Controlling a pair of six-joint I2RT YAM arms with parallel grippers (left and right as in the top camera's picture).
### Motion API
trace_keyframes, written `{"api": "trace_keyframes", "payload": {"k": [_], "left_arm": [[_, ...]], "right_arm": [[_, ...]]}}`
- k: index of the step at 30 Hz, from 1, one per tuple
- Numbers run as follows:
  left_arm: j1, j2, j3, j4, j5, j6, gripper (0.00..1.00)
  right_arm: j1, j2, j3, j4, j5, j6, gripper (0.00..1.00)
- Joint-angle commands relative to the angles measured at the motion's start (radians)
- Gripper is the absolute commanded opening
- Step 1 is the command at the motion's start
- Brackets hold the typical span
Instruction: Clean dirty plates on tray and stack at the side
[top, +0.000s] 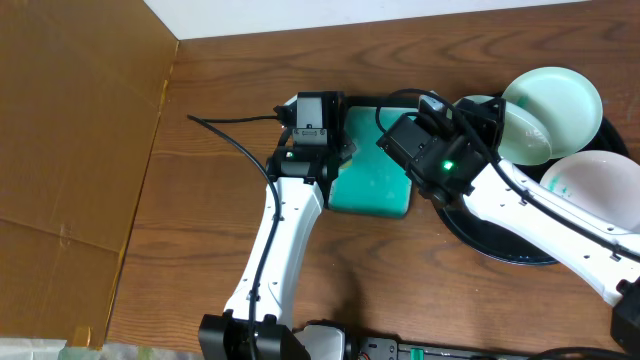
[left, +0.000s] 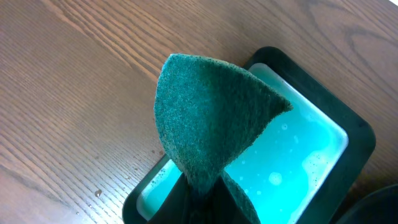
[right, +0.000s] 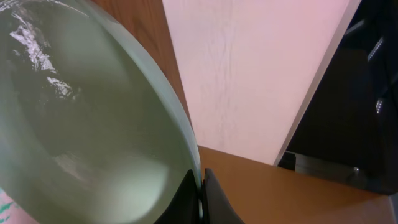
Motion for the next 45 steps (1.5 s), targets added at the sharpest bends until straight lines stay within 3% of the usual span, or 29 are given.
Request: {"api": "trace_keyframes", "payload": {"k": [1,6,8,12,15,19,26,31,39,45], "left_arm": [[0.004,-0.005,-0.012,-0.003,-0.016,0.017,0.07],[0.004,-0.005,-0.012,-0.003,-0.016,0.017,0.07],[0.004,-0.005,-0.012,-0.003,-0.016,0.017,0.07],[0.004,-0.005,-0.012,-0.005,-0.016,0.017,0.07],[0.004,-0.005,-0.013,-0.009,-0.016,0.017,0.07],[0.004,-0.005,-0.013,-0.011,-0.016,0.017,0.07],[0.004,-0.005,-0.013,-0.016,-0.016,0.017,0.07],[0.004,-0.004,-0.013,-0.015,-0.016,0.017,0.07],[0.004,0.006,-0.013,-0.016,-0.016,0.017,0.07],[0.004,0.011,-0.013,-0.015,-0.016,0.017,0.07]], "right_arm": [[0.002,-0.013,0.011,0.003,0.044,-0.015,0.01],[0.002,-0.013,0.011,0.007,0.022,-0.005,0.01],[-0.002,-0.013,0.011,-0.01,-0.11,0.029,0.01],[-0.058,-0.013,0.01,-0.043,-0.575,0.051,0.01],[-0.131,-0.018,0.011,-0.013,-0.611,0.156,0.01],[-0.285,-0.023,0.017,0.039,-0.766,0.254,0.01],[-0.666,-0.011,0.016,0.032,-1.378,0.462,0.02],[-0.938,0.021,0.016,0.025,-1.642,0.564,0.02],[-1.257,0.105,0.015,0.008,-1.705,0.696,0.02],[-1.394,0.173,0.015,0.01,-1.712,0.697,0.02]]}}
